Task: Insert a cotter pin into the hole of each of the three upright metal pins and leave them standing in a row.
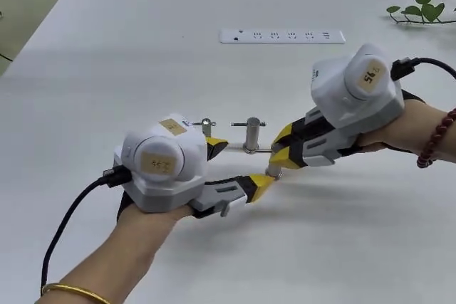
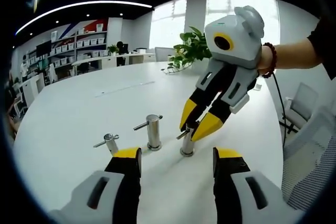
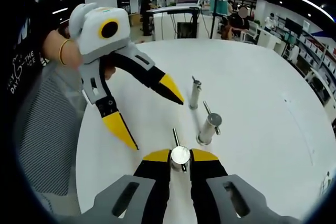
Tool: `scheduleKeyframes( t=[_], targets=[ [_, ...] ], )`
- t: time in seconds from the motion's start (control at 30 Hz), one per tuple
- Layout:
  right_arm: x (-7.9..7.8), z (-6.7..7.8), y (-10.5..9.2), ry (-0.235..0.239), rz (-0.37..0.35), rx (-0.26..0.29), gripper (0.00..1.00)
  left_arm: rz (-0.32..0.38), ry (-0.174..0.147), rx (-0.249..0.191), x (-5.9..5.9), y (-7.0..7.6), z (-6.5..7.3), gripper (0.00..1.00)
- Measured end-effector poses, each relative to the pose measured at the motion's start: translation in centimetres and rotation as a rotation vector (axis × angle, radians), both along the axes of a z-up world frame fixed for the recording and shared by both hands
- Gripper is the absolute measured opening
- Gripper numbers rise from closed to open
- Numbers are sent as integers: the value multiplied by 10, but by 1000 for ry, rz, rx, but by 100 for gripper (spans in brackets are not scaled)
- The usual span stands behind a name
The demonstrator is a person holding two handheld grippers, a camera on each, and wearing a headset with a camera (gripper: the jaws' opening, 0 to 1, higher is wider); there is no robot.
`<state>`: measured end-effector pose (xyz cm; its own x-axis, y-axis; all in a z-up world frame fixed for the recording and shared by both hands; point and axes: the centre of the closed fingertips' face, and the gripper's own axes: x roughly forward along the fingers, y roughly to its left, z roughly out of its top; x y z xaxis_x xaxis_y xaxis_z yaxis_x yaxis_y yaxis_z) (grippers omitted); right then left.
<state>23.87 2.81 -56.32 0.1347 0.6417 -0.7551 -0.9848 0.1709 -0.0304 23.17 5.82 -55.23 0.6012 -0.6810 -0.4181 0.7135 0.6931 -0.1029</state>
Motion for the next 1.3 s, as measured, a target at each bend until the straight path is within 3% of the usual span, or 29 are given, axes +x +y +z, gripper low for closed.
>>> scheduleKeyframes(
  t=[0.33,0.6,0.93,1.3],
  targets=[
    [9,5,-9,-12,-11,-3,8,48,-1,-10,1,19,9,57],
    [15,8,-15,-23,-19,-9,8,84,-3,-8,2,36,13,68],
    [29,11,-26,-37,-45,-12,8,89,-40,-8,0,45,25,77],
    [44,7,-31,-48,-49,-25,8,77,-64,25,-2,48,24,82]
  ],
)
